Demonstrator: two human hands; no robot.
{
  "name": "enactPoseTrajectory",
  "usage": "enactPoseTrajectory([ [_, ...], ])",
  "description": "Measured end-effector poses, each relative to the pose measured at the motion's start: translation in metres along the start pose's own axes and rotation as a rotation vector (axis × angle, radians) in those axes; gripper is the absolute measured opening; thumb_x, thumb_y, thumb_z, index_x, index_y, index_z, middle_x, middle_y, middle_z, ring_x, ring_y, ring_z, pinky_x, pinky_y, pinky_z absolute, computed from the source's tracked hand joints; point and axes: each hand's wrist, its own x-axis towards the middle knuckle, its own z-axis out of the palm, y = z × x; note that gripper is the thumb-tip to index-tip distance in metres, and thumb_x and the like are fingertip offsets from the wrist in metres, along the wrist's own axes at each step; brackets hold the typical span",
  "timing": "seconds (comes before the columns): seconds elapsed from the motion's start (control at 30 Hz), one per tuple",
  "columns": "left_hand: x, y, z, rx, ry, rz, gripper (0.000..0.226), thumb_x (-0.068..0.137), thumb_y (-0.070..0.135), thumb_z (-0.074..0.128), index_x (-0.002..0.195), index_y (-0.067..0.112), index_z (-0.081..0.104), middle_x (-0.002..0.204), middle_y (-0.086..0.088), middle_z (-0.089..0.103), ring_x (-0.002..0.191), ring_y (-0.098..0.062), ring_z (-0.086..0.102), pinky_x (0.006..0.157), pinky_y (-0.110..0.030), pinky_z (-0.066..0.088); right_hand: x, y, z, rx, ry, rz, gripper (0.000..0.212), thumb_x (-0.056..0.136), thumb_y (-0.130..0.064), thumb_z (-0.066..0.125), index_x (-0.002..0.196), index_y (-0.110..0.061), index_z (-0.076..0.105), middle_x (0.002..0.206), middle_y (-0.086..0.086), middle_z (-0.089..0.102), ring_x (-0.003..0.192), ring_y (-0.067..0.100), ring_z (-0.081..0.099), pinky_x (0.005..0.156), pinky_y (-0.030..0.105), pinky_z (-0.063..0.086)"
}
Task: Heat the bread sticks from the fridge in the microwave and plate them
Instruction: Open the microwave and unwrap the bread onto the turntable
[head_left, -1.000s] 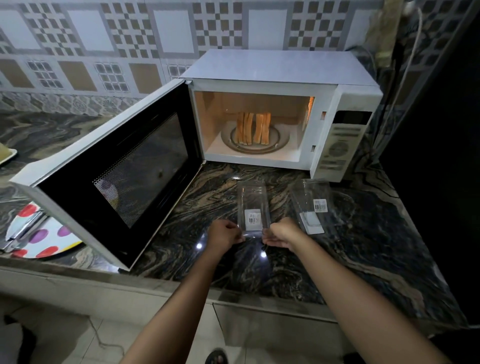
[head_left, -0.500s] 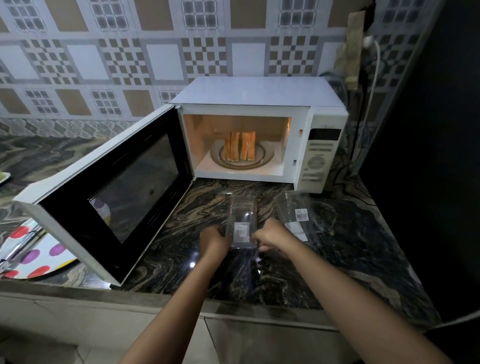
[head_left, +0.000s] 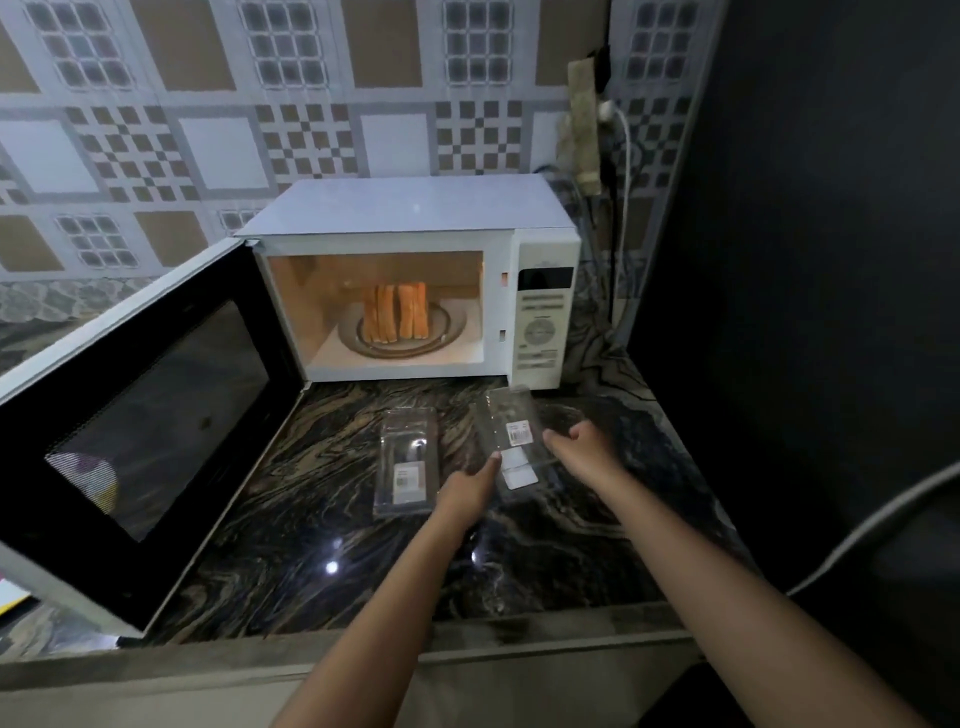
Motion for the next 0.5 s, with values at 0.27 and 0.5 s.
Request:
enactPoseTrajectory([
  [0.27, 0.012, -0.016, 0.023, -0.458, -0.094, -0.114, 0.016, 0.09, 0.013, 0.06, 0.081, 0.0, 0.057, 0.073, -0.013, 0.058, 0.061, -0.016, 0.061, 0.052, -0.017, 0.055, 0.006, 0.035, 0.012, 0.375, -0.199, 0.322, 0.019, 0.094, -0.012, 0.051, 0.078, -0.003, 0.053, 0.067, 0.007, 0.05, 0.056, 0.013, 0.047, 0.048, 0.016, 0.039],
  [0.5, 0.017, -0.023, 0.027, -0.463, -0.034, -0.108, 0.004, 0.088, -0.003, 0.056, 0.085, -0.002, 0.055, 0.068, -0.014, 0.058, 0.05, -0.011, 0.059, 0.047, -0.014, 0.053, 0.01, 0.042, 0.026, 0.372, -0.215, 0.337, 0.026, 0.093, -0.002, 0.048, 0.068, -0.004, 0.051, 0.065, 0.009, 0.054, 0.054, 0.011, 0.051, 0.044, 0.013, 0.041],
])
